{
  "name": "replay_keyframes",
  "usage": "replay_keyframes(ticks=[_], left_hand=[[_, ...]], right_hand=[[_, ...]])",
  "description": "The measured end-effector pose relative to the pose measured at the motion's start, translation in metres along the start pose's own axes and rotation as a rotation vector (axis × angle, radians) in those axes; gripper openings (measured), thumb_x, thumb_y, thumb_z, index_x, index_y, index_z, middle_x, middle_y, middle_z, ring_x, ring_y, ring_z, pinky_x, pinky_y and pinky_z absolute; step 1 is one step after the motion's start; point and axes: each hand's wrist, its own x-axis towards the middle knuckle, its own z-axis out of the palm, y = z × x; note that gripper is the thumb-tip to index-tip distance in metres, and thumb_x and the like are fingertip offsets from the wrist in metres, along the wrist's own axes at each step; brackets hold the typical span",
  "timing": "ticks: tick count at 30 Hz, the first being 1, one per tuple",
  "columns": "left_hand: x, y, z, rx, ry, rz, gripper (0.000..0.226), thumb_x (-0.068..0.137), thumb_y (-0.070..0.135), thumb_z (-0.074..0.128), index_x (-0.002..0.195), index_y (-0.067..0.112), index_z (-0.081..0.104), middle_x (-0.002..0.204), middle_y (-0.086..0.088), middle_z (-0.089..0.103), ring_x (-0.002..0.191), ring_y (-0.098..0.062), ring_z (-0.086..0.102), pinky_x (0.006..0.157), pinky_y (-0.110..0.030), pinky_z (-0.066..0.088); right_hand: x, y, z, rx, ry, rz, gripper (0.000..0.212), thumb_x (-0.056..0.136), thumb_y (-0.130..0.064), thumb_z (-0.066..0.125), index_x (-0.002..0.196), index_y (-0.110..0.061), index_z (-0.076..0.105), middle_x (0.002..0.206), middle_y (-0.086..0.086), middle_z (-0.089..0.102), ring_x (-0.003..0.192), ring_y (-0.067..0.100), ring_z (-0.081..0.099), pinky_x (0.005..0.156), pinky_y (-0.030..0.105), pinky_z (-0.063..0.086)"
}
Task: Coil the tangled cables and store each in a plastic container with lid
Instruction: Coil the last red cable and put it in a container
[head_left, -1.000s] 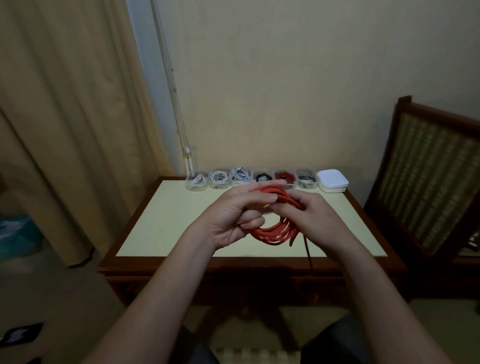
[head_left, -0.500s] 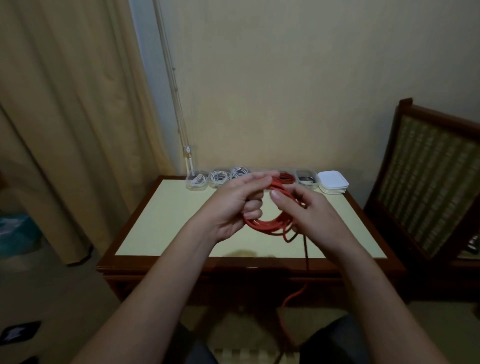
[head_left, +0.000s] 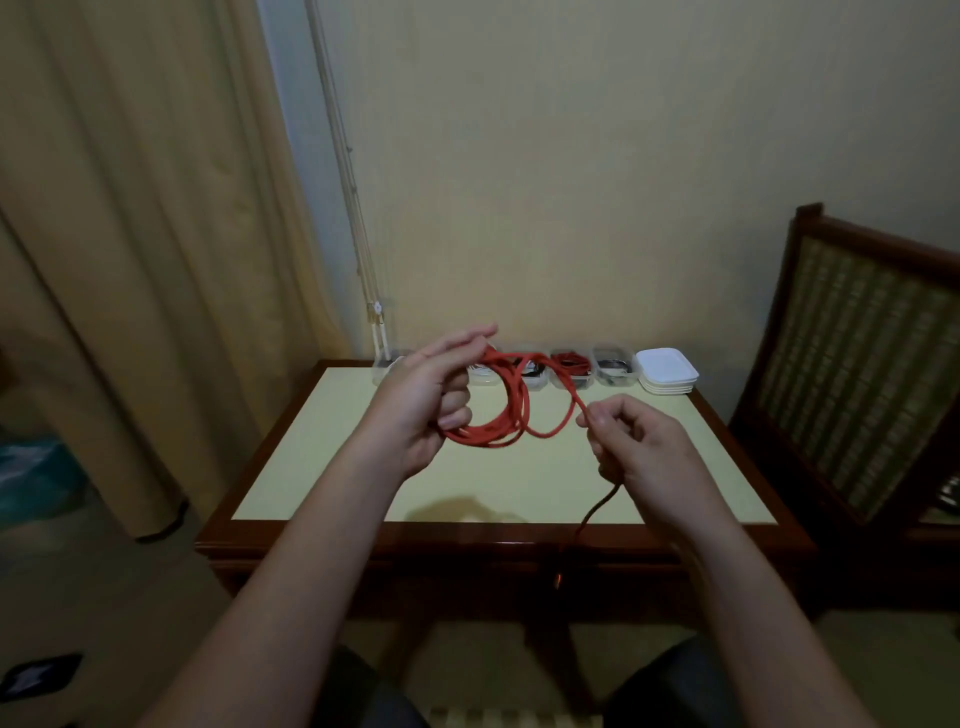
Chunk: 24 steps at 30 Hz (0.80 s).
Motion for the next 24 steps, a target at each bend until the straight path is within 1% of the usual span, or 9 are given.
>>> replay_keyframes(ticks=[3, 7, 9, 12, 14, 17, 18, 22, 24], left_hand=[[-0.004, -0.006, 0.007, 0.22, -0.016, 0.015, 0.021, 0.098, 0.018, 0.06, 0.113, 0.012, 0.074, 0.05, 0.01, 0.031, 0.043, -0.006, 0.016, 0.045, -0.023, 0.009], [-0.009, -0.014, 0.012, 0.426, -0.02, 0.069, 0.035, 0.084, 0.048, 0.071, 0.099, 0.017, 0.08, 0.052, 0.009, 0.038, 0.048, -0.011, 0.024, 0.046, -0.025, 0.016], [-0.01, -0.017, 0.012, 0.454, -0.027, 0.093, 0.029, 0.083, 0.04, 0.076, 0.099, 0.016, 0.079, 0.052, 0.016, 0.049, 0.049, -0.007, 0.034, 0.046, -0.021, 0.025], [-0.009, -0.017, 0.012, 0.51, -0.03, 0.102, 0.023, 0.087, 0.029, 0.076, 0.103, 0.013, 0.077, 0.054, 0.02, 0.057, 0.047, 0.004, 0.047, 0.051, -0.015, 0.034], [-0.009, -0.017, 0.011, 0.547, -0.049, 0.106, 0.024, 0.088, 0.031, 0.075, 0.103, 0.013, 0.076, 0.051, 0.019, 0.054, 0.045, 0.004, 0.046, 0.051, -0.017, 0.033], [-0.01, -0.017, 0.012, 0.588, -0.084, 0.12, 0.025, 0.091, 0.031, 0.071, 0.105, 0.01, 0.074, 0.049, 0.019, 0.055, 0.043, 0.005, 0.048, 0.049, -0.012, 0.031], [-0.011, -0.016, 0.013, 0.598, -0.087, 0.123, 0.025, 0.092, 0.031, 0.071, 0.105, 0.01, 0.074, 0.05, 0.019, 0.056, 0.044, 0.006, 0.049, 0.05, -0.011, 0.031], [-0.01, -0.016, 0.014, 0.652, -0.103, 0.153, 0.022, 0.092, 0.039, 0.069, 0.098, 0.018, 0.077, 0.055, 0.019, 0.055, 0.047, 0.002, 0.045, 0.055, -0.022, 0.03], [-0.009, -0.016, 0.014, 0.67, -0.11, 0.161, 0.023, 0.092, 0.043, 0.069, 0.095, 0.021, 0.077, 0.056, 0.017, 0.051, 0.049, 0.0, 0.039, 0.055, -0.025, 0.028]], right_hand=[[0.001, -0.008, 0.006, -0.199, 0.061, -0.099, 0.021, 0.1, -0.03, 0.062, 0.083, -0.017, 0.068, 0.062, -0.009, 0.057, 0.054, 0.003, 0.044, 0.053, 0.018, 0.036], [0.001, -0.012, 0.016, -0.316, 0.177, -0.216, 0.02, 0.093, -0.03, 0.071, 0.076, -0.021, 0.066, 0.067, -0.003, 0.065, 0.059, 0.004, 0.053, 0.055, 0.019, 0.041], [0.001, -0.011, 0.02, -0.301, 0.197, -0.228, 0.018, 0.091, -0.03, 0.074, 0.077, -0.022, 0.067, 0.067, -0.003, 0.066, 0.06, 0.004, 0.055, 0.056, 0.018, 0.042], [0.003, -0.014, 0.02, -0.28, 0.192, -0.163, 0.01, 0.092, -0.036, 0.072, 0.093, -0.027, 0.069, 0.069, -0.006, 0.069, 0.065, 0.001, 0.061, 0.06, 0.016, 0.045], [0.003, -0.015, 0.018, -0.294, 0.127, -0.136, 0.009, 0.094, -0.036, 0.069, 0.099, -0.029, 0.073, 0.065, -0.004, 0.066, 0.067, 0.002, 0.064, 0.063, 0.017, 0.045], [0.002, -0.021, 0.017, -0.261, 0.044, -0.101, 0.016, 0.096, -0.03, 0.068, 0.091, -0.019, 0.078, 0.067, 0.008, 0.062, 0.057, -0.002, 0.057, 0.057, 0.012, 0.042], [0.002, -0.024, 0.015, -0.217, 0.03, -0.084, 0.016, 0.095, -0.028, 0.068, 0.088, -0.017, 0.078, 0.066, 0.008, 0.06, 0.055, -0.001, 0.054, 0.056, 0.011, 0.04], [0.003, -0.028, 0.009, -0.048, 0.061, -0.01, 0.015, 0.087, -0.028, 0.076, 0.081, -0.014, 0.078, 0.067, -0.006, 0.061, 0.063, 0.002, 0.048, 0.059, 0.016, 0.037], [0.003, -0.03, 0.008, 0.042, 0.069, 0.067, 0.017, 0.085, -0.026, 0.078, 0.077, -0.011, 0.077, 0.072, 0.001, 0.06, 0.067, 0.009, 0.047, 0.061, 0.024, 0.034]])
